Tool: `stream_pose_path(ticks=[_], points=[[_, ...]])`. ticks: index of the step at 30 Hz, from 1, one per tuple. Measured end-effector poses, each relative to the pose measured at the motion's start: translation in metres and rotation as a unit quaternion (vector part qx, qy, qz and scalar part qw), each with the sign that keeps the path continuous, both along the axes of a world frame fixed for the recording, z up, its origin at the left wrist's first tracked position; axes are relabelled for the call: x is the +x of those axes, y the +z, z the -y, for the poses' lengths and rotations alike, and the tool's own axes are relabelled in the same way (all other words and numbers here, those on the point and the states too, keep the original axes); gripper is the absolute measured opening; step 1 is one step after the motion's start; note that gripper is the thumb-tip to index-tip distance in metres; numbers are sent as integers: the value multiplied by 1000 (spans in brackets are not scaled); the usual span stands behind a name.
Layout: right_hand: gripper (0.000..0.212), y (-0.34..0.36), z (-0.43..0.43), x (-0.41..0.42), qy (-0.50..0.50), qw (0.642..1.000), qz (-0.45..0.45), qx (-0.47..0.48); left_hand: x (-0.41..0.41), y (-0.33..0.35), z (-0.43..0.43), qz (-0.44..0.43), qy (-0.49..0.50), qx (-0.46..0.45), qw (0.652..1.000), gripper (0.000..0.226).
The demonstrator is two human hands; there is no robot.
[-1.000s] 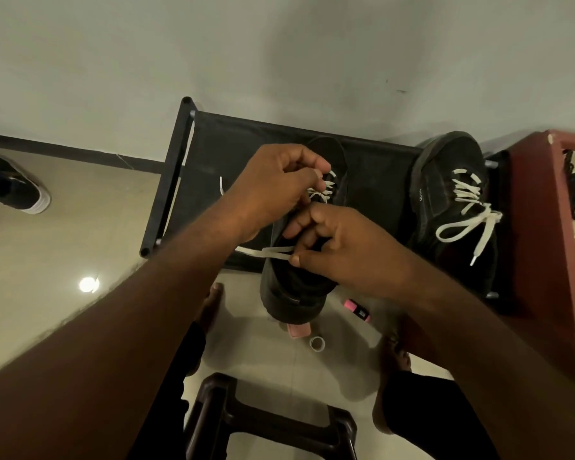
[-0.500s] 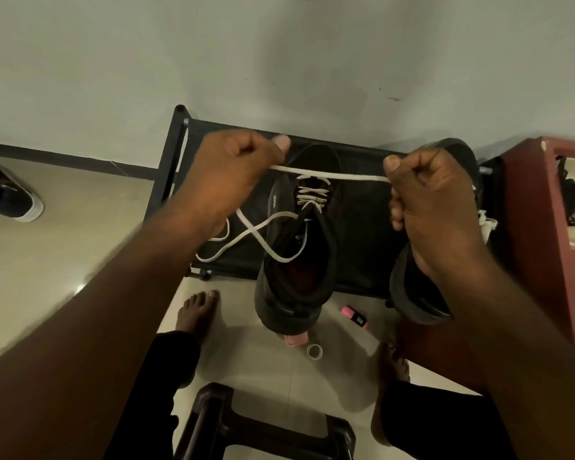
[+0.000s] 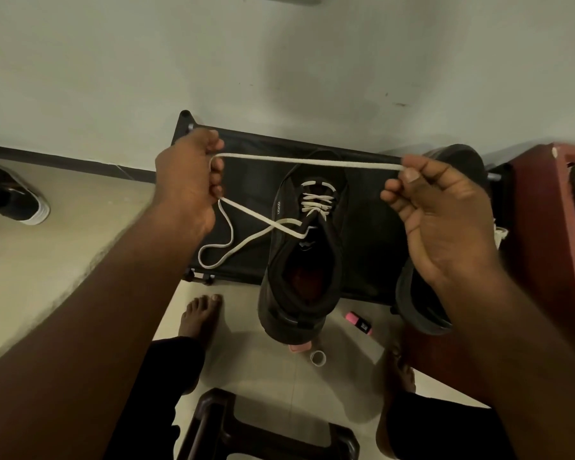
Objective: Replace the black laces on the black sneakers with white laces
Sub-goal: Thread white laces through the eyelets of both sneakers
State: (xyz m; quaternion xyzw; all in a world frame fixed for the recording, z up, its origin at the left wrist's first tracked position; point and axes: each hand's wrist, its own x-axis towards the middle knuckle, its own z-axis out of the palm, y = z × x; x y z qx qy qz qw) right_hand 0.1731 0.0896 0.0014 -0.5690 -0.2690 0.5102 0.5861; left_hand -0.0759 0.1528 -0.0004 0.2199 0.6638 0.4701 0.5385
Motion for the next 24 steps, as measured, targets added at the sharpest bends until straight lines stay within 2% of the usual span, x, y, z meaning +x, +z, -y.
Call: stream_pose_path(ticks=[1,3,4,6,9,11,13,15,18,21,24], points=[[18,0,1,-1,30,999,29,3,1,-3,2,-102,-40,7,994,16],[20,1,4,-9,100,992,83,2,9,-4,9,-320,-152,74,932,19],[19,2,6,-14,124,989,86,1,17,1,16,-361,-209,129,900,22],[15,5,9,-24,143,988,57,-1,35,13,28,-297,-330,220,869,27],[12,6,11,-32,142,989,29,-1,52,11,39,-237,-478,248,808,29],[8,5,11,-32,150,988,39,-6,55,6,39,-225,-475,241,816,20],[8,4,10,-30,149,985,84,-9,52,4,35,-224,-433,229,843,14],[17,3,9,-26,140,977,158,-25,47,4,30,-227,-373,207,876,11],[26,4,13,-22,218,928,292,-72,37,0,25,-216,-300,174,913,9],[37,-2,22,-28,312,866,374,-115,35,-2,25,-206,-289,149,923,7],[32,-7,24,-30,315,866,374,-104,42,0,28,-205,-335,142,908,10]])
